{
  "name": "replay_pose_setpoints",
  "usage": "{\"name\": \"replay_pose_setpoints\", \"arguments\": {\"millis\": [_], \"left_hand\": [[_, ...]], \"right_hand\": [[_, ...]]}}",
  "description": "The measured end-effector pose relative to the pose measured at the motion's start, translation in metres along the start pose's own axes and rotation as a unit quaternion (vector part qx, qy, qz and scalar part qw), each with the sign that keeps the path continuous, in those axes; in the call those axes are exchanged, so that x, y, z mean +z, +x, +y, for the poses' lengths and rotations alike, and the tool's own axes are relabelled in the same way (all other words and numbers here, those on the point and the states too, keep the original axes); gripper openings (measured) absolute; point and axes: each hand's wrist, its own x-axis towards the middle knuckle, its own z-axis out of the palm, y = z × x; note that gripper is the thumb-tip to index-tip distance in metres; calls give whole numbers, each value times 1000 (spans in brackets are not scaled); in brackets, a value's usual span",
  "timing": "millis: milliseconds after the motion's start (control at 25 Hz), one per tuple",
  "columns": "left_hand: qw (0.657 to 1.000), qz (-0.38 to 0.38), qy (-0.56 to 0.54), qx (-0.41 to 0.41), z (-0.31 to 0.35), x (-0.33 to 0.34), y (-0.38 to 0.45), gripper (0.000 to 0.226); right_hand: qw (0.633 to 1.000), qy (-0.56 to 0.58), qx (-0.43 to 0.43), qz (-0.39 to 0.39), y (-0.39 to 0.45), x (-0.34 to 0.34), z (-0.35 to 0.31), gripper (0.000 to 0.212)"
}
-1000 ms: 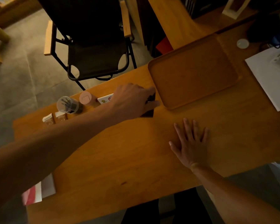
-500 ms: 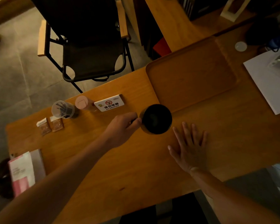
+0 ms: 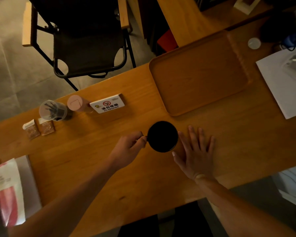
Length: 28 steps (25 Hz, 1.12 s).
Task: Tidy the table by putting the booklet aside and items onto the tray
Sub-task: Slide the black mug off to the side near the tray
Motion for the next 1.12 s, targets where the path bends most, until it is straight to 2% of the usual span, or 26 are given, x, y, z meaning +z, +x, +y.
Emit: {"name": "replay_pose_setpoints", "arguments": {"millis": [720, 960, 1120], "left_hand": [[999, -18, 12, -26, -11, 8, 7, 32], [999, 15, 42, -26, -13, 12, 6, 18], [994, 38, 29, -95, -10, 16, -4, 27]], "right_hand": [[1000, -3, 3, -1, -1, 1, 0, 80], [1000, -5, 10, -9, 0, -4, -1, 80], [1000, -5, 10, -15, -1, -8, -2, 80]]}}
